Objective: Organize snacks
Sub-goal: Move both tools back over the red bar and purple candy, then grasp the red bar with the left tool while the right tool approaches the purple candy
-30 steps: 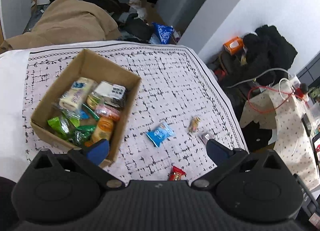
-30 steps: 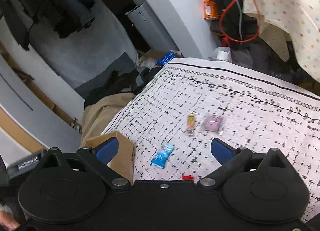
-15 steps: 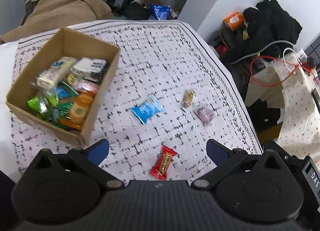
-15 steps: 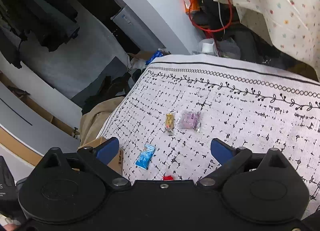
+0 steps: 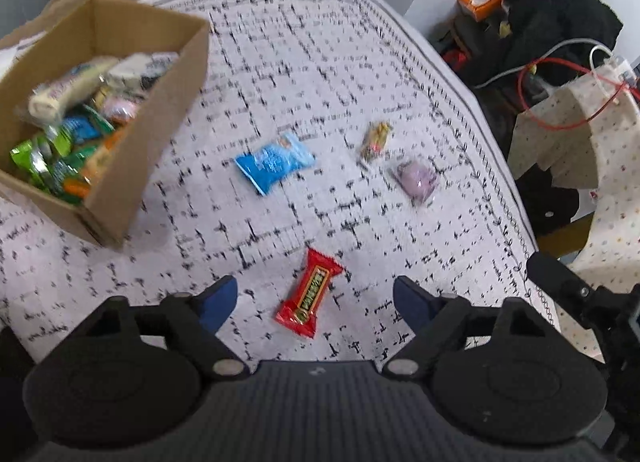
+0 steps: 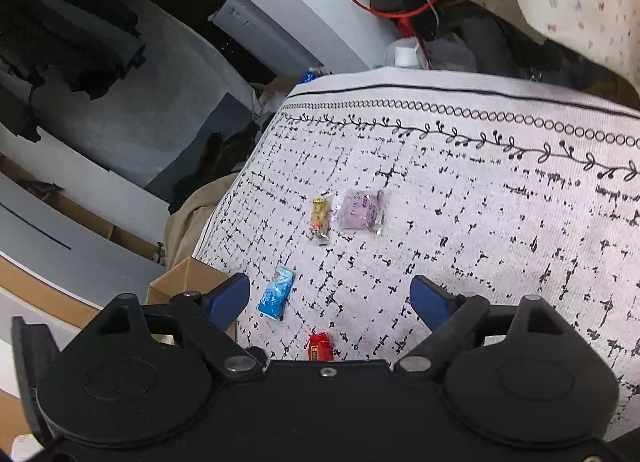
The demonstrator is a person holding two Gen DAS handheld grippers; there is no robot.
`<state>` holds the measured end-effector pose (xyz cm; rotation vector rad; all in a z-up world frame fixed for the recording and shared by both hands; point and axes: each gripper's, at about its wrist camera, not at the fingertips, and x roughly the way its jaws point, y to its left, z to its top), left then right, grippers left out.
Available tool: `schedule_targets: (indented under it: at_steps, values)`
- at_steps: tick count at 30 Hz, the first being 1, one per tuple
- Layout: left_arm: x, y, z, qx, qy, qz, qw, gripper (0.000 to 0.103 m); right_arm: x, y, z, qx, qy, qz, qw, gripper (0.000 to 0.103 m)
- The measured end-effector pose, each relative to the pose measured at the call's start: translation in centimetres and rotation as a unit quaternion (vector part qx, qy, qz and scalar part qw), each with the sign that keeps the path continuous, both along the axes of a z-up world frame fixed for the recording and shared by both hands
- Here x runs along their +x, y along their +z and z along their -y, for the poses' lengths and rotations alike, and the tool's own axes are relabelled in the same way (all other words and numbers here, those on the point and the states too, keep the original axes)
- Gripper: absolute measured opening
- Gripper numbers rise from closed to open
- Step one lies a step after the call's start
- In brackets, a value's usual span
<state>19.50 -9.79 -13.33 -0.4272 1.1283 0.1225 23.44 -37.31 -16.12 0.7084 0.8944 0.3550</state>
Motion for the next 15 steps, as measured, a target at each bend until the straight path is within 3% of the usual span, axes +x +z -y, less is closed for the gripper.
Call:
schedule_targets:
  at_steps: [15]
  values:
    - [2.2, -6.2, 1.8, 0.01, -0.002, -0.05, 0.9987, 0.05, 2.7, -2.9, 0.2, 0.044, 0.008, -0.008, 0.999, 0.083]
